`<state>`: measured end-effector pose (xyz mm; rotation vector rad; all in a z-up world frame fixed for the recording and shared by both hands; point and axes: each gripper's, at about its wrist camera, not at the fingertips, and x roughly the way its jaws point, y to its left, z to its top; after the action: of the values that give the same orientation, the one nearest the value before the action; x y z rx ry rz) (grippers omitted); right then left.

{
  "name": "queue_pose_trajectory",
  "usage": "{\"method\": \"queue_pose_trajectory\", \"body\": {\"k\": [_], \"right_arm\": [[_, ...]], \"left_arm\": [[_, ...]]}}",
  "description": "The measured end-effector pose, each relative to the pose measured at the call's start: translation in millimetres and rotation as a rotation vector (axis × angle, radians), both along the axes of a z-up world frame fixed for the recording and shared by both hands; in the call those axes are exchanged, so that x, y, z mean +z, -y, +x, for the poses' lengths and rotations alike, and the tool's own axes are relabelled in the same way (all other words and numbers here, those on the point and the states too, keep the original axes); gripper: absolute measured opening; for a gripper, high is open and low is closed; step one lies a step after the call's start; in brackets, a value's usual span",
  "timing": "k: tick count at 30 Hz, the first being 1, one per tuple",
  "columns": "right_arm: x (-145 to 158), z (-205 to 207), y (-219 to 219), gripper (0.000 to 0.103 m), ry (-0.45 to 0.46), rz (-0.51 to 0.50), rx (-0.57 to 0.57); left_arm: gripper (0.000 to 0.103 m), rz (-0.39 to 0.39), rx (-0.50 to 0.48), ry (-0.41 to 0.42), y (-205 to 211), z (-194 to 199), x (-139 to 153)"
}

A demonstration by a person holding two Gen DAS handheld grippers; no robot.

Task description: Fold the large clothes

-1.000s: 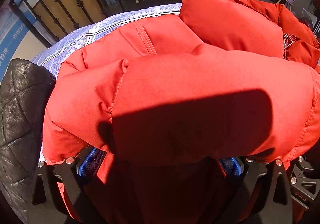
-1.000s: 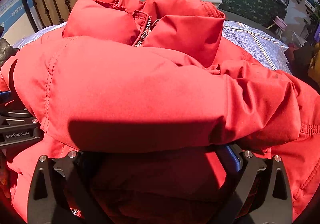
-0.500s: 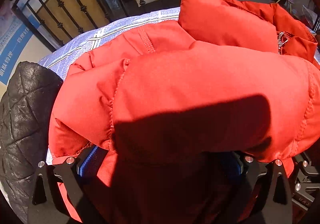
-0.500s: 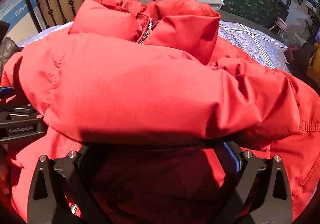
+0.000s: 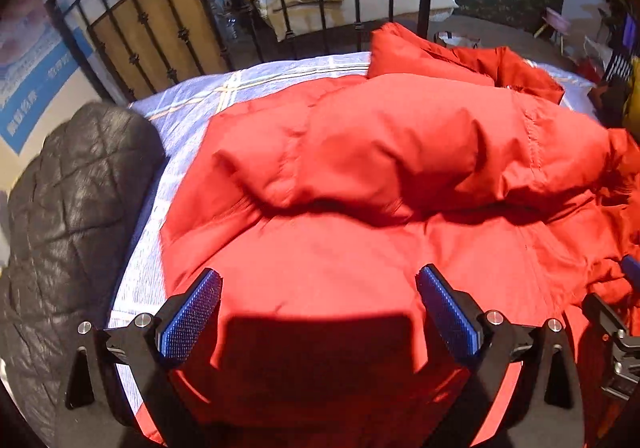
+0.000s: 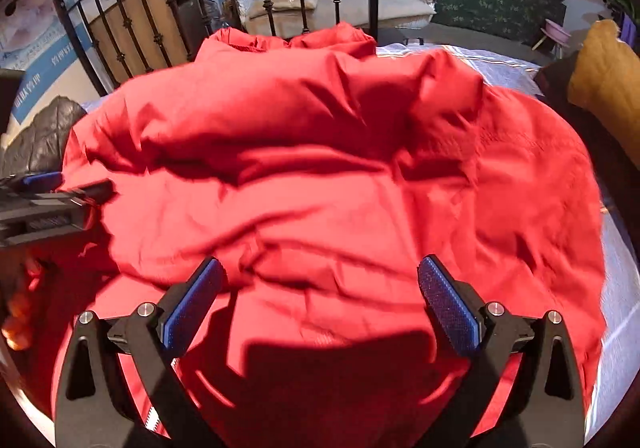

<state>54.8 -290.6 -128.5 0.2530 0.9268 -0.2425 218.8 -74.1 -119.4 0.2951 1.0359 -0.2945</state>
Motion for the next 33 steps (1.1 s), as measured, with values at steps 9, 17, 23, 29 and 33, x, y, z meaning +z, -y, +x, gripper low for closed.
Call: {"method": "queue_pose_trajectory", "body": {"k": [9, 17, 23, 29, 33], "right_arm": [[12.3, -62.4, 15.4, 0.097, 0.045, 0.061, -0.033], [19.4, -136.2, 75.6, 0.097, 0.056, 0.137, -0.192], [5.6, -181.5, 122.2, 0.097, -0.010, 0.186, -0.277], [-16.5, -211.9, 135.9, 0.097, -0.050, 0.389, -0.252], [-28.6, -220.1, 128.8, 0.095, -0.073, 0.507, -0.194]], "left_arm": [[0.097, 0.026, 0.047, 0.037, -92.2, -41.4, 12.9], [0.097, -0.033, 0.091, 0.021, -161.8, -70.1, 25.2], [0.097, -0.153, 0.114, -0.065, -201.7, -79.0, 22.0], [0.097, -0.184, 0.043, -0.146, -196.3, -103.0, 14.8], [0.097, -0.213, -0.002, -0.202, -191.4, -116.1, 3.1]]}}
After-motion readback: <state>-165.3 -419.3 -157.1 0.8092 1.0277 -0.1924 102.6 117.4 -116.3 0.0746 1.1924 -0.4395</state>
